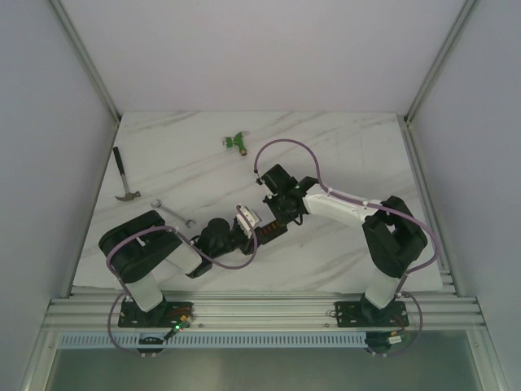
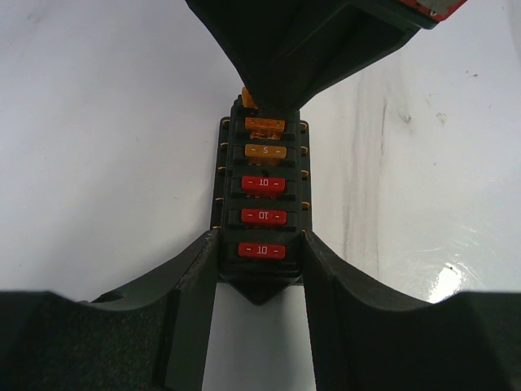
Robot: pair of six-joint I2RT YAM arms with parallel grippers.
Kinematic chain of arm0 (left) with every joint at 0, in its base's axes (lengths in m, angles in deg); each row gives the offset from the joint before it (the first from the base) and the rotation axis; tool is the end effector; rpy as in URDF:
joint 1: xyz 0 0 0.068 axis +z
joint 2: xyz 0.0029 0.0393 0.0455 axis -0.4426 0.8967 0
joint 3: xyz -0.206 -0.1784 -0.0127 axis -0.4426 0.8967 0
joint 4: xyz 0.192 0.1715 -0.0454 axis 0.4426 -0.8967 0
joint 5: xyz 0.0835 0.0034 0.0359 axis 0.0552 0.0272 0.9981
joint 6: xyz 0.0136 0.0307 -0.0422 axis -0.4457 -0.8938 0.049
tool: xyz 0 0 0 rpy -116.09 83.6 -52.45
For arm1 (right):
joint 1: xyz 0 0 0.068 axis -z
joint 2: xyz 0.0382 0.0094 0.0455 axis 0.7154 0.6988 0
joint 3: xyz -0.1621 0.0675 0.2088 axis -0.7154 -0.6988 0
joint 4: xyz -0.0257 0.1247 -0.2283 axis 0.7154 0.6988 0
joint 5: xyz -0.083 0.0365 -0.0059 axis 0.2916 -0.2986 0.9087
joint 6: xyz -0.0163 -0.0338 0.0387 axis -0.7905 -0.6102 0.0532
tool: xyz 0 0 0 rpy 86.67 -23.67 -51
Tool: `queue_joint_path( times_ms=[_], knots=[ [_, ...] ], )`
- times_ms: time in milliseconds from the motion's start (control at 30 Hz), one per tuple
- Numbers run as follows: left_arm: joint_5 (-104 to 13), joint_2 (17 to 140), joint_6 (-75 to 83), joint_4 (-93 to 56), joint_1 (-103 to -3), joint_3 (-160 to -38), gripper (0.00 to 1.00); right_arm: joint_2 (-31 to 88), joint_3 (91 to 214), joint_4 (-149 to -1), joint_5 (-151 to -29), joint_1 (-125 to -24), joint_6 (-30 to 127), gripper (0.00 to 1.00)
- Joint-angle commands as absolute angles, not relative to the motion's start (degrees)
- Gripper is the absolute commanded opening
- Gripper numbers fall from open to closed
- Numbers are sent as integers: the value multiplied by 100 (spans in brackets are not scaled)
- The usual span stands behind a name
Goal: Snap on the fuse box
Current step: Install the fuse at the fuse box base.
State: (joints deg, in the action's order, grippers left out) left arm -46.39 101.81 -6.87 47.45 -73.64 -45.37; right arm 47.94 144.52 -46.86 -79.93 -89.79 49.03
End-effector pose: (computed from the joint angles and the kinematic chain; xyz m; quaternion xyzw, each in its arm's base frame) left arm 0.1770 -0.2005 0.1187 0.3522 0.6949 -0.3128 0.5433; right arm 0.2586 0.2483 0.1970 -0.3008 0.9205 0.0867 0.2339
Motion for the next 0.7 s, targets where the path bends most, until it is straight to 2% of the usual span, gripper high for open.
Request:
queue_joint_path(
  times_ms=[0,400,667],
  knots=[
    [-4924,10193,-715,4330,-7434,-4539,47,5108,14308,-4357,-8453,-8979,4895,7],
    [-4923,10194,-718,4322,-7434,-4556,47,4532,14449,-4677,-8752,-8994,5089,31],
    [-4921,10197,-718,4298,-7434,-4568,47,4376,14501,-4766,-8778,-8997,5144,32]
  ],
)
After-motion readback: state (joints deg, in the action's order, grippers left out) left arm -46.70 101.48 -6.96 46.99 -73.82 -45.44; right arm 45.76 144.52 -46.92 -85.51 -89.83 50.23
